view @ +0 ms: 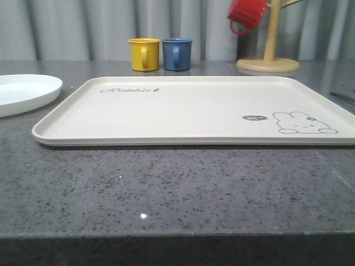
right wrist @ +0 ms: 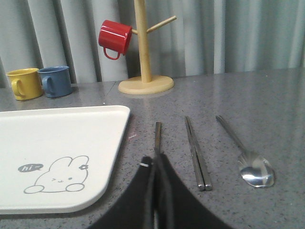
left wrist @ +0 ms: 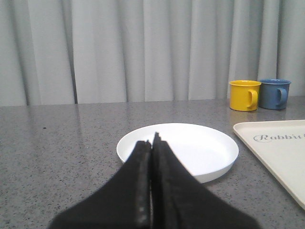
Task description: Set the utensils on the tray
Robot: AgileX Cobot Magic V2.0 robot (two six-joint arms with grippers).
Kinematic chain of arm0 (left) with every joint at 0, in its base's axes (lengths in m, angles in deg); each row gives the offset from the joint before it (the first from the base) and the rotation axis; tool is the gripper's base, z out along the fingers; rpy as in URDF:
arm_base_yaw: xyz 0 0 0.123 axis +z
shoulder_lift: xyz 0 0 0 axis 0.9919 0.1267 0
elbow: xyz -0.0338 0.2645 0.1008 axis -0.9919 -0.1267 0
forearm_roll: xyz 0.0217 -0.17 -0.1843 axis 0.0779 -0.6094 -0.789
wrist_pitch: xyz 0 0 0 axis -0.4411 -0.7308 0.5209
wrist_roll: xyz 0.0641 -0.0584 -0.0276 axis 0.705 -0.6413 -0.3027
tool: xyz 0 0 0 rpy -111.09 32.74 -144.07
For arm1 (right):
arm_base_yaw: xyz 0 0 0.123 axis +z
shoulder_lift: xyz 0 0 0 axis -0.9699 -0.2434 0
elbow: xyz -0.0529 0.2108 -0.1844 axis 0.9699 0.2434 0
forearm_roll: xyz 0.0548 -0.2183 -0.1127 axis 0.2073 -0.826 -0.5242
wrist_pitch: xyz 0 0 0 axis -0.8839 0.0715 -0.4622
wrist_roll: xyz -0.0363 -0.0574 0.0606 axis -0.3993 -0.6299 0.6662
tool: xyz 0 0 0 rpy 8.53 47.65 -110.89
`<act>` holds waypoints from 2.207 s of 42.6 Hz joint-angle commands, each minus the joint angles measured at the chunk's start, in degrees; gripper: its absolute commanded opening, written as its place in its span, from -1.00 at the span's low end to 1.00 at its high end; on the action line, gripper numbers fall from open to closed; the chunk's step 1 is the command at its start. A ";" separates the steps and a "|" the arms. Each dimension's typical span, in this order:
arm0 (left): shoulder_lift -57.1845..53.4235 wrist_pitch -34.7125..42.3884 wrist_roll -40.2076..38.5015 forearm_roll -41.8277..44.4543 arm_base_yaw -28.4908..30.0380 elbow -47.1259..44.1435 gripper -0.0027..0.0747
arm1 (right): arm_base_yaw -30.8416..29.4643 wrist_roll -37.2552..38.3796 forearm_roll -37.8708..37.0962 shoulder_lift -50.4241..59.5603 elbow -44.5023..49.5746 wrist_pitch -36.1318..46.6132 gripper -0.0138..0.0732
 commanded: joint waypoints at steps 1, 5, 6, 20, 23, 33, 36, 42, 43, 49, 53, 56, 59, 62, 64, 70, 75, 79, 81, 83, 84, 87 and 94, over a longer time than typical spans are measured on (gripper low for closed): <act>-1.29 4.35 0.10 -0.35 -0.25 -0.83 -0.98 | -0.20 -0.28 -0.60 0.86 -0.05 4.85 -0.84; -1.29 4.35 0.10 -0.35 -0.25 -0.83 -0.98 | -0.20 -0.28 -0.60 0.86 -0.05 4.85 -0.84; -1.29 4.35 0.10 -0.35 -0.25 -0.83 -0.98 | -0.20 -0.28 -0.60 0.86 -0.05 4.85 -0.84; -1.29 4.35 0.10 -0.35 -0.25 -0.83 -0.98 | -0.20 -0.28 -0.60 0.86 -0.05 4.85 -0.84; -1.29 4.35 0.10 -0.35 -0.25 -0.83 -0.98 | -0.20 -0.28 -0.60 0.86 -0.05 4.93 -0.84; -1.29 6.93 0.10 -0.35 -0.25 -0.61 -0.98 | -0.20 -0.35 -0.60 0.86 -0.60 8.03 -0.84; -1.29 7.75 0.10 -0.35 -0.25 0.77 -0.98 | -0.20 -0.35 -0.60 0.86 -2.29 9.33 -0.84; -0.96 3.91 0.10 -0.35 -0.25 8.80 -0.98 | -0.20 -0.35 -0.60 0.86 -10.04 3.46 -0.84; -0.96 2.59 0.10 -0.35 -0.25 10.20 -0.98 | -0.20 -0.35 -0.60 0.79 -11.89 1.98 -0.84; -0.15 -4.62 0.10 -0.35 -0.25 21.55 -0.98 | -0.20 -0.35 -0.60 -1.66 -21.97 -9.76 -0.84; 2.99 -12.03 0.10 -0.13 -0.25 29.13 -0.98 | -0.20 -0.35 -0.60 -5.51 -28.42 -17.42 -0.84; 6.54 -18.79 0.10 0.95 -0.25 34.58 -0.98 | -0.20 -0.35 -0.60 -9.65 -33.45 -23.24 -0.84; 10.44 -24.38 0.10 1.17 -0.25 37.92 -0.98 | -0.20 -0.35 -0.60 -13.59 -36.95 -28.46 -0.84; 13.85 -27.75 0.10 1.17 -0.25 39.86 -0.98 | -0.20 -0.35 -0.60 -17.16 -39.73 -32.48 -0.84; 16.10 -28.69 0.10 1.17 -0.25 39.96 -0.98 | -0.20 -0.35 -0.60 -19.71 -40.80 -34.18 -0.84; 20.91 -30.05 0.10 0.93 -0.25 39.25 -0.98 | -0.20 -0.35 -0.60 -25.28 -40.99 -34.47 -0.84; 23.59 -29.95 0.10 0.93 -0.25 38.70 -0.98 | -0.20 -0.35 -0.60 -28.41 -40.99 -34.47 -0.84; 25.53 -29.95 0.10 0.83 -0.25 38.01 -0.98 | -0.20 -0.35 -0.60 -30.50 -40.99 -34.72 -0.84; 26.46 -30.32 0.10 0.60 -0.25 37.75 -0.98 | -0.20 -0.35 -0.60 -31.36 -40.99 -35.05 -0.84; 27.20 -30.20 0.10 0.13 -0.25 37.33 -0.98 | -0.20 -0.42 -0.60 -31.98 -40.99 -35.35 -0.83; 27.55 -30.21 0.10 -0.17 -0.25 37.10 -0.98 | -0.20 -0.86 -0.60 -32.39 -40.99 -35.57 -0.82; 28.69 -30.48 0.10 -1.44 -0.25 36.98 -0.92 | -0.20 -2.32 -0.60 -33.27 -40.99 -36.14 -0.69; 30.98 -31.31 0.10 -1.83 -0.25 36.98 -0.17 | -0.20 -3.48 -0.60 -33.88 -40.99 -36.30 0.02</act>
